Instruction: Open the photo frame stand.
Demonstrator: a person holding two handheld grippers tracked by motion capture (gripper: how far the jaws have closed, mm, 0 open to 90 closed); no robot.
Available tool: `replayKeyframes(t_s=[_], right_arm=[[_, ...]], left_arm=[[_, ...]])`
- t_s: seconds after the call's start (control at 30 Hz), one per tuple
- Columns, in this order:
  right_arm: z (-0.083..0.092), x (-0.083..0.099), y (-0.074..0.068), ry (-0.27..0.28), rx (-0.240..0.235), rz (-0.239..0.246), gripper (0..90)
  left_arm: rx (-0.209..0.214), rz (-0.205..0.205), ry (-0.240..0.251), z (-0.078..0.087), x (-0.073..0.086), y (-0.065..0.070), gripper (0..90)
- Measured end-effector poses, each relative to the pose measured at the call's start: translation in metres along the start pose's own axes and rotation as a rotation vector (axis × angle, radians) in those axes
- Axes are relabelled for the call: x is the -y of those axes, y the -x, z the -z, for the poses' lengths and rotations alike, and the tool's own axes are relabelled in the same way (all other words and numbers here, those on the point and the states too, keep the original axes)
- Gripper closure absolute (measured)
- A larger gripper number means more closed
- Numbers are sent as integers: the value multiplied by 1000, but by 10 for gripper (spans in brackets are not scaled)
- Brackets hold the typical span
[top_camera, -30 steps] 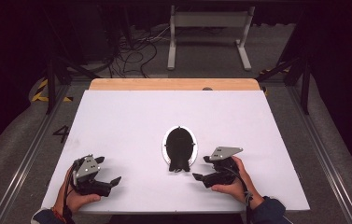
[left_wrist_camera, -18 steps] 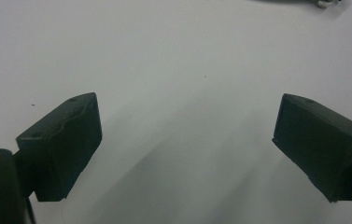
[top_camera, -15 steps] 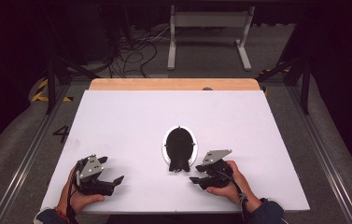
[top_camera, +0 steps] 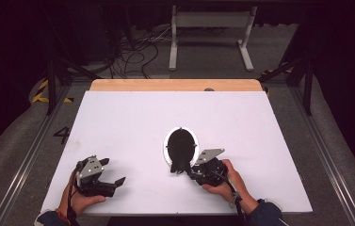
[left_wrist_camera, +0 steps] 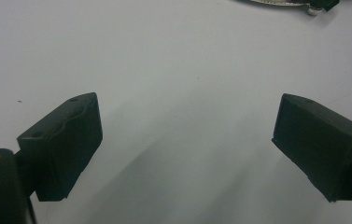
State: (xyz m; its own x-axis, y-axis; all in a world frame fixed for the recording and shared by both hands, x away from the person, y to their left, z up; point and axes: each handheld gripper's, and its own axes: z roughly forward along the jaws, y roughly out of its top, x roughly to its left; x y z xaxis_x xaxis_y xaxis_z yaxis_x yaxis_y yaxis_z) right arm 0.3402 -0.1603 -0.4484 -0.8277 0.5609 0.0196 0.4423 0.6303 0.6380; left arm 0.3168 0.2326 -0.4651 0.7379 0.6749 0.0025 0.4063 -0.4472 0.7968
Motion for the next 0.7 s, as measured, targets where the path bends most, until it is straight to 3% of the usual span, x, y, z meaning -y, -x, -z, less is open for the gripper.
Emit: replayKeyframes(t_s=[0.23,0.3,0.37,0.5,0.57,0.7], right_arm=[[-2,1,2,28,-17,-23,698],[-2,2,5,44,-44,-51,679],[-3,4,11,72,-102,-113,644],[-4,4,14,89,-141,-151,603],[-5,4,15,93,-137,-160,647],[-7,7,22,119,-189,-228,634]], left_arm=[[3,-8,2,0,0,1,87],[3,-10,2,0,0,1,87],[0,-13,-2,0,0,1,87],[-10,-20,-6,0,0,1,87],[-9,-21,-9,0,0,0,88],[-13,-24,-13,-1,0,1,90]])
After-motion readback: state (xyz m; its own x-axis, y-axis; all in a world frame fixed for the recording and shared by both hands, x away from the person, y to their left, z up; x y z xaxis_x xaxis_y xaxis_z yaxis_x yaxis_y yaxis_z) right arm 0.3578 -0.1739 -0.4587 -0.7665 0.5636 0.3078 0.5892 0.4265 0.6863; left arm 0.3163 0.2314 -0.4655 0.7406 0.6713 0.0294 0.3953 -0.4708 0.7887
